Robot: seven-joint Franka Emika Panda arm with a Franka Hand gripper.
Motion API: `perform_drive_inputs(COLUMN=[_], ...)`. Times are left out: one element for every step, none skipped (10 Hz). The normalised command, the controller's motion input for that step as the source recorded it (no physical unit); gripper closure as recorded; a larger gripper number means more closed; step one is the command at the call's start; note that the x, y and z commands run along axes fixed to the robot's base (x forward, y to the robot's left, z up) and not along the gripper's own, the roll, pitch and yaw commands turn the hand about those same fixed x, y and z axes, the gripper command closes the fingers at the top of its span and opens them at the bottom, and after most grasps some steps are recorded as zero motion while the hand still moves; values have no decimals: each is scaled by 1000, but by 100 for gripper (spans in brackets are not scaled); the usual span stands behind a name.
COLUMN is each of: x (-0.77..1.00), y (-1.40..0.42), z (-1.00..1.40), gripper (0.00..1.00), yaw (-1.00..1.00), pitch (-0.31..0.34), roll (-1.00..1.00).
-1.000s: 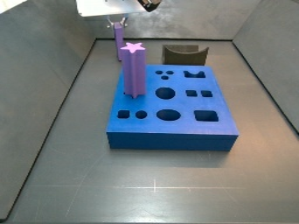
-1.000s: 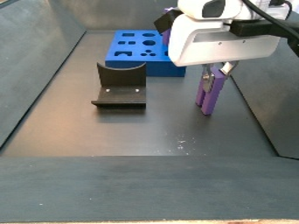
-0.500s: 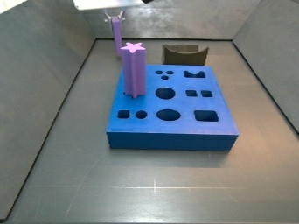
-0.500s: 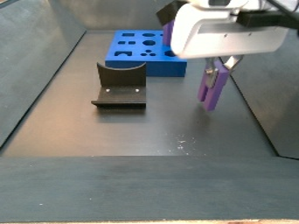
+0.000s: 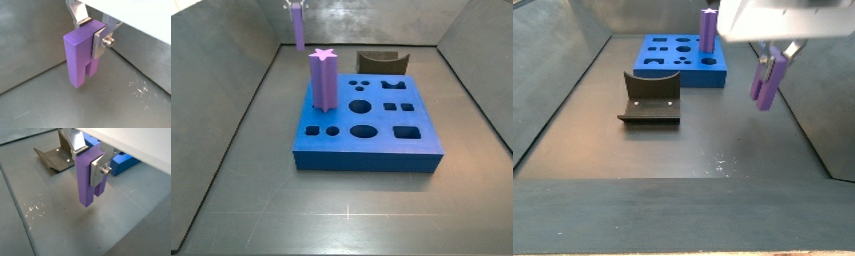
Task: Pick up the double-square object. Move to above the board. Insert the double-square object.
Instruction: Move to above the board.
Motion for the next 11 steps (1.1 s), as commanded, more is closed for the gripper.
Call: perform_drive_inputs(x=[-142,-138,-132,-129,-122,-114,-101,-88,-72,-53,-27], y=[-24,-21,-19,-17,-13,-11,-10,-8,-4,-2,-4], z=[1000,1000,1000,1000,1000,1000,1000,1000,1000,964,770], gripper=[100,100,100,100,100,100,100,100,100,100,100], yaw=[-10,2,11,12,14,15,14,15,17,19,19], pitch=[36,28,24,25,25,29,39,50,62,73,81], roll=[88,95,96,87,84,85,74,68,70,70,69])
